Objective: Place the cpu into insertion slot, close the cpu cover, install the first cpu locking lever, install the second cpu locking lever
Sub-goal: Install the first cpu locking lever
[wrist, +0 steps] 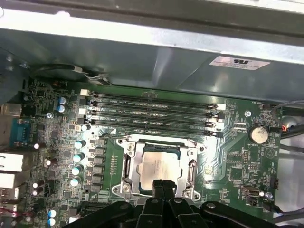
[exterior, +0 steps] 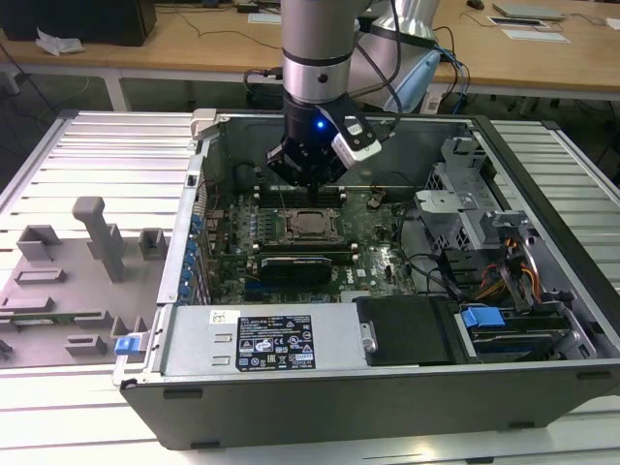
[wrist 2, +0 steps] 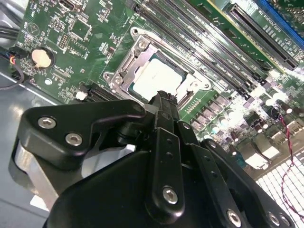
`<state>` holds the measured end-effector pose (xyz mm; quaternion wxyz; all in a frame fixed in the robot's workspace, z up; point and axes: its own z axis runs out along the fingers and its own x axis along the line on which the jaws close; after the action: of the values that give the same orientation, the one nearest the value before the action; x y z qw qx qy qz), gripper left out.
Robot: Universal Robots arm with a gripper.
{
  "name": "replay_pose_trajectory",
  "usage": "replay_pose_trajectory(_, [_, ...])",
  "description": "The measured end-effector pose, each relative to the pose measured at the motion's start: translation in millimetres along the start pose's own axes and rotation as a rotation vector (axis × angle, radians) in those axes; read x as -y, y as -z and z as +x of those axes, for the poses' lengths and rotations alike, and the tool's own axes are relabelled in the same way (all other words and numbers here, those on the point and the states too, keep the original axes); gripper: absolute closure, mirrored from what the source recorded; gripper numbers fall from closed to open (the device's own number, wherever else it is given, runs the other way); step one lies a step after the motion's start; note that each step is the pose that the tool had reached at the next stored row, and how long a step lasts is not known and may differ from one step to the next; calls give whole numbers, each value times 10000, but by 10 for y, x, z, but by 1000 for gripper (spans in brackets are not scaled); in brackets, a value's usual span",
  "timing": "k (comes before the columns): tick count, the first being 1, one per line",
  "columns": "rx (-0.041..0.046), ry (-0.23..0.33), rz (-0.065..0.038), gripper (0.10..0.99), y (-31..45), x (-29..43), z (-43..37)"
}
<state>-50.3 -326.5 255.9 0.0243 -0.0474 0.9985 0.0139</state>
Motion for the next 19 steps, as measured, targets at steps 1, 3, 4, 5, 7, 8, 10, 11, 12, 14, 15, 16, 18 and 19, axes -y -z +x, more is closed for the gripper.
replay_pose_trajectory(1, [0, 0, 0, 980, 0, 0, 0])
replay_pose_trajectory(3, [-1, 0, 2, 980, 1, -6, 15])
replay_pose_trajectory(4, [4, 1, 1, 980, 2, -14, 55])
replay_pose_trajectory(5, [11, 0, 2, 980, 6, -26, 122])
replay_pose_trajectory(7, [20, 0, 3, 980, 9, -47, 204])
replay_pose_trajectory(8, [23, 0, 4, 980, 11, -51, 226])
replay_pose_trajectory(10, [38, 1, 6, 980, 14, -69, 310])
replay_pose_trajectory(11, [48, 2, 6, 980, 16, -79, 362])
replay_pose_trajectory(12, [55, 2, 6, 980, 18, -88, 402])
replay_pose_trajectory(14, [61, 1, 7, 980, 19, -97, 447])
replay_pose_trajectory(15, [67, 2, 8, 980, 21, -103, 482])
replay_pose_trajectory(16, [76, 2, 8, 980, 22, -109, 524])
replay_pose_trajectory(18, [104, 3, 9, 980, 22, -118, 590])
replay_pose_trajectory(19, [127, 2, -21, 980, 21, -119, 598])
